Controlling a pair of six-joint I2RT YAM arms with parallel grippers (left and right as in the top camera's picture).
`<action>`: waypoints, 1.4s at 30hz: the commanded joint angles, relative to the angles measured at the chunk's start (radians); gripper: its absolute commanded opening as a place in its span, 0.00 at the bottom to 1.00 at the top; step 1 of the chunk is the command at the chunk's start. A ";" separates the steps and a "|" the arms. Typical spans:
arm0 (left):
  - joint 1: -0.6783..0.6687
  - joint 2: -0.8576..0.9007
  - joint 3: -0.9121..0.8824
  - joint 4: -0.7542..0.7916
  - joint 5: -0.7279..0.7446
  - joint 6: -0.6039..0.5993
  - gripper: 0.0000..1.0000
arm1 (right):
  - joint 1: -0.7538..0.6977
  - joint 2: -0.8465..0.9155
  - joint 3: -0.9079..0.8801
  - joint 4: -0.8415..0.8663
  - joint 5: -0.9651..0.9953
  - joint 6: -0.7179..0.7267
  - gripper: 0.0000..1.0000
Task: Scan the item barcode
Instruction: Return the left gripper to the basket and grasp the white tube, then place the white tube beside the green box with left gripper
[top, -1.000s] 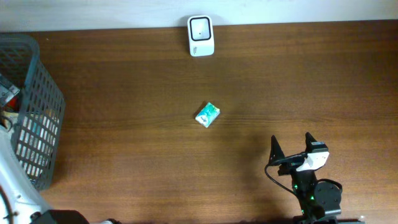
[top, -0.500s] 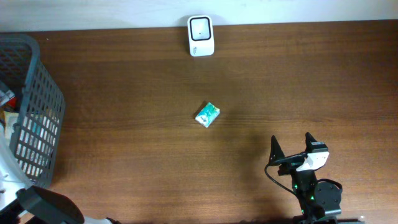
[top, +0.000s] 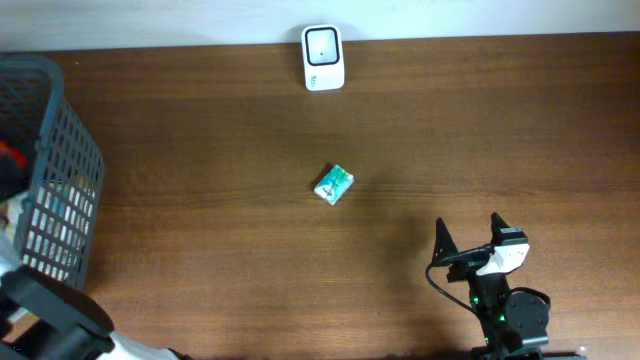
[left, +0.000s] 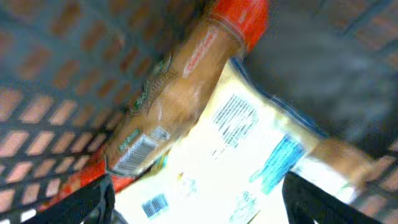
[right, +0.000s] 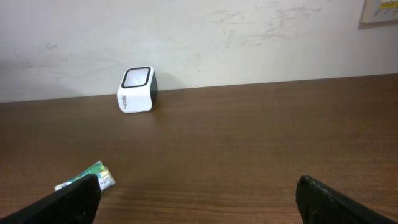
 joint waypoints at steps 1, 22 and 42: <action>0.037 0.056 -0.006 -0.031 0.146 0.048 0.84 | -0.004 -0.007 -0.009 -0.001 0.005 0.004 0.99; 0.037 0.127 -0.114 -0.125 0.378 0.242 0.84 | -0.004 -0.007 -0.009 -0.001 0.005 0.004 0.99; 0.035 0.194 0.537 -0.429 0.438 0.081 0.00 | -0.004 -0.007 -0.009 -0.001 0.005 0.004 0.99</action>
